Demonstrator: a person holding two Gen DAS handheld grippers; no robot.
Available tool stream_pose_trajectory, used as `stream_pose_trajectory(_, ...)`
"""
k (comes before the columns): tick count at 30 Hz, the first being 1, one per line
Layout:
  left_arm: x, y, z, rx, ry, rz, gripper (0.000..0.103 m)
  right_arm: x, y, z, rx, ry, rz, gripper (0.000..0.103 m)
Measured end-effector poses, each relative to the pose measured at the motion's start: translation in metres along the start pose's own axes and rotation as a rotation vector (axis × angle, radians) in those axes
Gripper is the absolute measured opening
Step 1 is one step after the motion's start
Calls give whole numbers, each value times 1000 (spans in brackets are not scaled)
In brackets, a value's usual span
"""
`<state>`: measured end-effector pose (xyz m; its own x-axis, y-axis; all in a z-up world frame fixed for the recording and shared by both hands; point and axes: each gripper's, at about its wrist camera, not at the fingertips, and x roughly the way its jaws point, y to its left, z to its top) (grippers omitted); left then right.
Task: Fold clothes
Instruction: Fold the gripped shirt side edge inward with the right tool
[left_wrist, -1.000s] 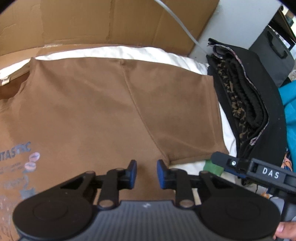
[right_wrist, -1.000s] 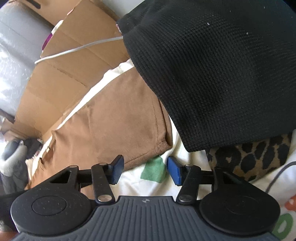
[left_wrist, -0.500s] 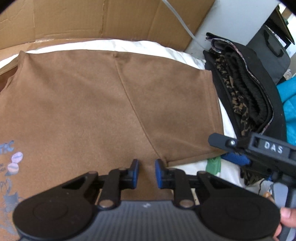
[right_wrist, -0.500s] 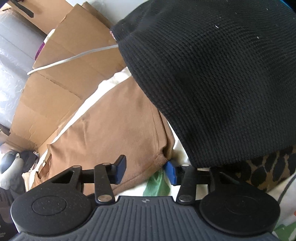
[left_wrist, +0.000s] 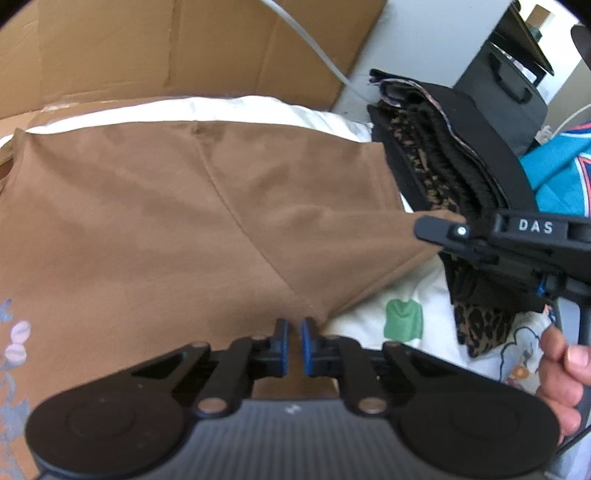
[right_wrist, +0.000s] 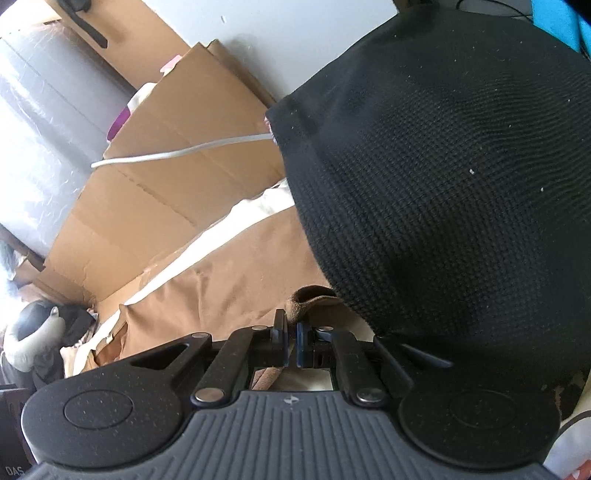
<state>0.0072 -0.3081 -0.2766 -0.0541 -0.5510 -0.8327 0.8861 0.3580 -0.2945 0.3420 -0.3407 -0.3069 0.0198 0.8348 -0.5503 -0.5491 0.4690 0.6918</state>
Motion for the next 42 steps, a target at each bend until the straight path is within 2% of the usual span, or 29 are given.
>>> stream_pose_trajectory(4,5,-1,-4,3,10,-19,6,-4,3,0,-20,13,33,2)
stream_pose_trajectory(9,13,4,-8,-28,11,-30,6,-10,19,0,-89,39,142,2)
stream_pose_trajectory(15,16,9,-12,-62,-7,-51,6,-20,40,-5,-163,79,232,2)
stream_pose_trajectory(20,16,15,-12,-116,-8,-82,4,-19,42,-3,-173,73,229,2)
stream_pose_trajectory(23,11,15,-10,-95,2,-87,4,-19,38,1,-163,62,217,2)
stream_pose_trajectory(33,16,17,-5,-90,19,-51,0,-16,41,-4,-151,99,244,2)
stream_pose_trajectory(35,19,14,-4,-55,24,-48,0,-14,44,-7,-152,112,256,2)
stream_pose_trajectory(38,25,5,5,139,62,-75,0,-13,49,-12,-154,130,270,2)
stream_pose_trajectory(42,26,21,16,163,136,-149,0,-10,54,-16,-157,139,282,2)
